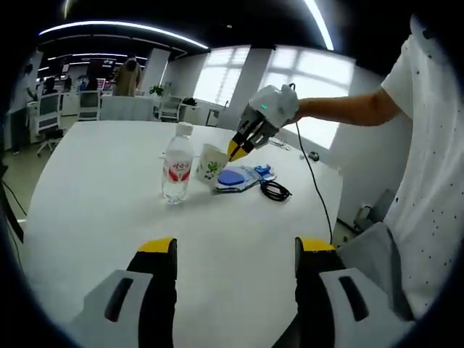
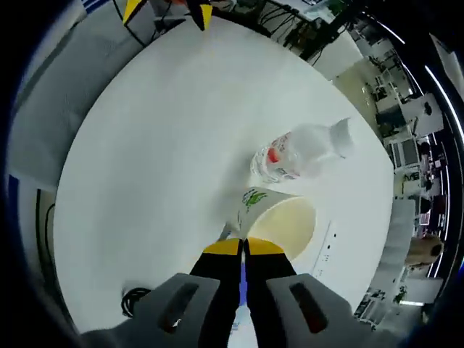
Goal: Arrange the tabletop items into an orderly group along one side of the table until the central work area is clear of visible clutter.
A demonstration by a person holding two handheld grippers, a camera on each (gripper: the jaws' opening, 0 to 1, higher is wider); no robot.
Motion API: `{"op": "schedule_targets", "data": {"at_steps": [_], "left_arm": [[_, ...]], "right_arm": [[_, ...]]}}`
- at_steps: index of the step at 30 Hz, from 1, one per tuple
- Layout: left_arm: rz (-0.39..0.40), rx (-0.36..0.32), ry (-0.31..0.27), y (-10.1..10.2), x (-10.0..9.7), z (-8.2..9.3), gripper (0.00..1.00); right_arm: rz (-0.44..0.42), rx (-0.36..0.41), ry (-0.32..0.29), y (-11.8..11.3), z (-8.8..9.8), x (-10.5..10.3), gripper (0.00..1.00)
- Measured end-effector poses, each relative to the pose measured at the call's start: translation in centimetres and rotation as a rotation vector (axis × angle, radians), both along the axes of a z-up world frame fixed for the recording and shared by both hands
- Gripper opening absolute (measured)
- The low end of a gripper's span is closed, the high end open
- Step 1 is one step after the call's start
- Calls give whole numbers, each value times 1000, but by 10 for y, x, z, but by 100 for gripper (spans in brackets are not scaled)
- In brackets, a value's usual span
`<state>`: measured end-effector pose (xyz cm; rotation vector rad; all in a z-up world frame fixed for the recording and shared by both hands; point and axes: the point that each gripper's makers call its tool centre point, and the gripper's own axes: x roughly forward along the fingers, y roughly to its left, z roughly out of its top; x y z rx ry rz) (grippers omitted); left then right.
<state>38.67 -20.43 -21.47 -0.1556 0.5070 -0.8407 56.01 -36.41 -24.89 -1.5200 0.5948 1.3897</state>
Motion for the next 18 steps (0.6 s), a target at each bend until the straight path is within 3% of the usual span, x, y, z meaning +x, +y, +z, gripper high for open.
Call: {"op": "schedule_targets", "data": {"at_steps": [9, 18], "left_arm": [[10, -3, 11, 1, -1, -3, 66], [14, -5, 18, 1, -1, -7, 66]], "right_arm": [[88, -94, -17, 0, -14, 14, 0], [152, -129, -30, 7, -22, 19, 0]]}}
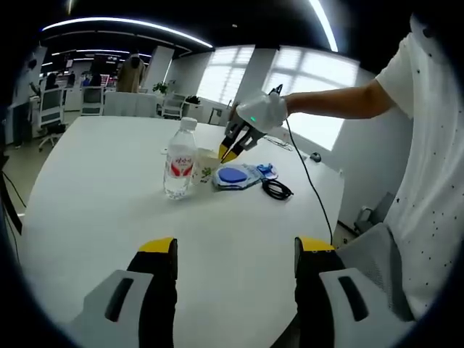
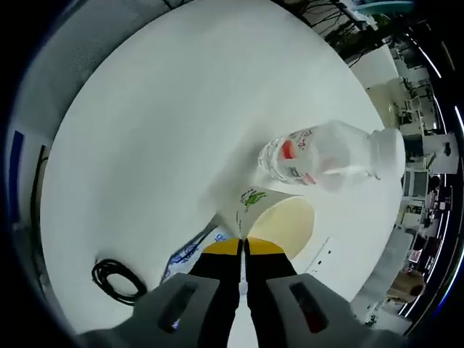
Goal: Arrange the tabletop items into an orderly group along one side of the table until the central work area is clear of visible clutter.
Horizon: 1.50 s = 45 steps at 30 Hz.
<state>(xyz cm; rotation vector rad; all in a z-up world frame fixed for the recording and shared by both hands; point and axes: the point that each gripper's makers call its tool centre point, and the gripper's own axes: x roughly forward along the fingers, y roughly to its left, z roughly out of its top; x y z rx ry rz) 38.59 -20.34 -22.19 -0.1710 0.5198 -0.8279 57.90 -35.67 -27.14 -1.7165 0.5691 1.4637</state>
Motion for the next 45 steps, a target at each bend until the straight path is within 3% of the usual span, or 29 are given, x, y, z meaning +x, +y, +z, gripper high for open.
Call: {"op": "schedule_targets", "data": {"at_steps": [21, 35, 45], "left_arm": [[12, -10, 7, 0, 1, -2, 66], [2, -8, 3, -3, 1, 0, 66], [-9, 4, -6, -5, 2, 5, 66]], "right_arm": [[31, -42, -4, 0, -11, 4, 0], [3, -7, -4, -2, -7, 0, 19], [-37, 44, 1, -3, -1, -7, 25]]}}
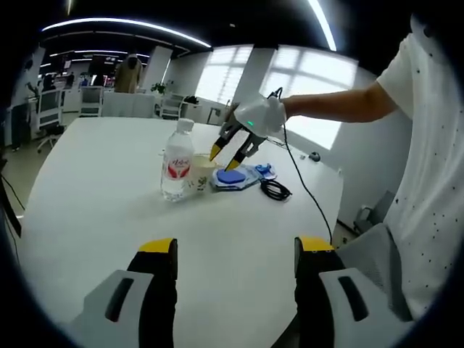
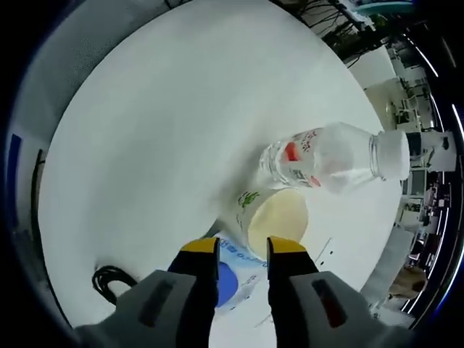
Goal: Arrange the tabletop items into an orderly group along one side of the table until the central work area is clear of visible clutter.
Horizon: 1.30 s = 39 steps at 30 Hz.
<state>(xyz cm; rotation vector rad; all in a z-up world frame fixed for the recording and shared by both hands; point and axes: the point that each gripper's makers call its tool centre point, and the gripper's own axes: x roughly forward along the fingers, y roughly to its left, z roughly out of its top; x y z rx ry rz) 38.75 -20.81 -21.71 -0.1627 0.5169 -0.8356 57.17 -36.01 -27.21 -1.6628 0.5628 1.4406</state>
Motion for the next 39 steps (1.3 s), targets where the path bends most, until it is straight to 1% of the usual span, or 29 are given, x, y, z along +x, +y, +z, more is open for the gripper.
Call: {"op": "schedule_targets", "data": {"at_steps": [5, 12, 19, 26, 31, 36, 39], "left_arm": [[-11, 6, -5, -2, 1, 3, 66], [-21, 16, -16, -5, 3, 9, 67], [-29, 24, -28, -7, 3, 15, 67], [-35, 34, -40, -11, 5, 23, 69], [-40, 40, -47, -14, 5, 26, 70], [-48, 47, -57, -18, 6, 31, 71], [-55, 52, -62, -21, 7, 34, 73]], "right_arm": [[-31, 40, 5, 2, 6, -6, 27], [-76, 91, 6, 3, 16, -11, 33], [-115, 147, 4, 4, 25, -18, 37], [-179, 202, 8, 2, 31, -26, 40], [-221, 231, 1, -5, 36, -30, 42], [-294, 282, 3, -15, 42, -35, 44], [-322, 300, -2, -21, 44, -37, 46]]}}
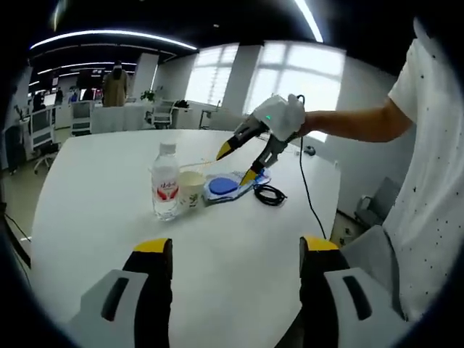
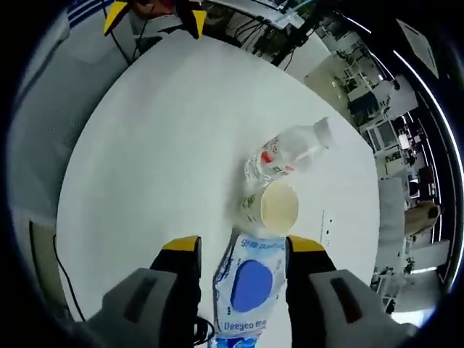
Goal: Arrange the tabletop items into an orderly group along one side of the table until the central work area is clear of visible clutter.
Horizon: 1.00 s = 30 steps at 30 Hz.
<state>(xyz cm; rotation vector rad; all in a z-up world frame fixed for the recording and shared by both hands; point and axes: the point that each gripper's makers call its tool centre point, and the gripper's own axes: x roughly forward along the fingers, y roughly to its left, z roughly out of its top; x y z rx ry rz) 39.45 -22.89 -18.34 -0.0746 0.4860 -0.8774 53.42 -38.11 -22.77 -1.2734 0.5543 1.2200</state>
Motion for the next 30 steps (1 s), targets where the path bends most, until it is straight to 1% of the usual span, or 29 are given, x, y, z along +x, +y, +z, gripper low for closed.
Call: {"op": "schedule_targets", "data": {"at_steps": [4, 9, 12, 17, 20, 28, 30], "left_arm": [[-11, 5, -8, -5, 1, 4, 74], [-31, 14, -18, -11, 4, 8, 76], [-45, 20, -22, -15, 4, 10, 76], [-68, 30, -33, -24, 7, 16, 77], [-78, 39, -40, -28, 9, 18, 77], [-94, 37, -56, -39, 16, 28, 78], [-101, 45, -56, -43, 17, 28, 78]], "right_arm": [[-41, 18, -1, -12, 3, -6, 47], [-112, 63, 1, -26, 10, -13, 47], [-127, 76, 1, -33, 13, -16, 48], [-204, 119, 0, -50, 19, -24, 49], [-258, 154, -2, -64, 24, -28, 49], [-382, 219, -13, -102, 33, -40, 50], [-417, 238, -12, -112, 35, -45, 50]]}}
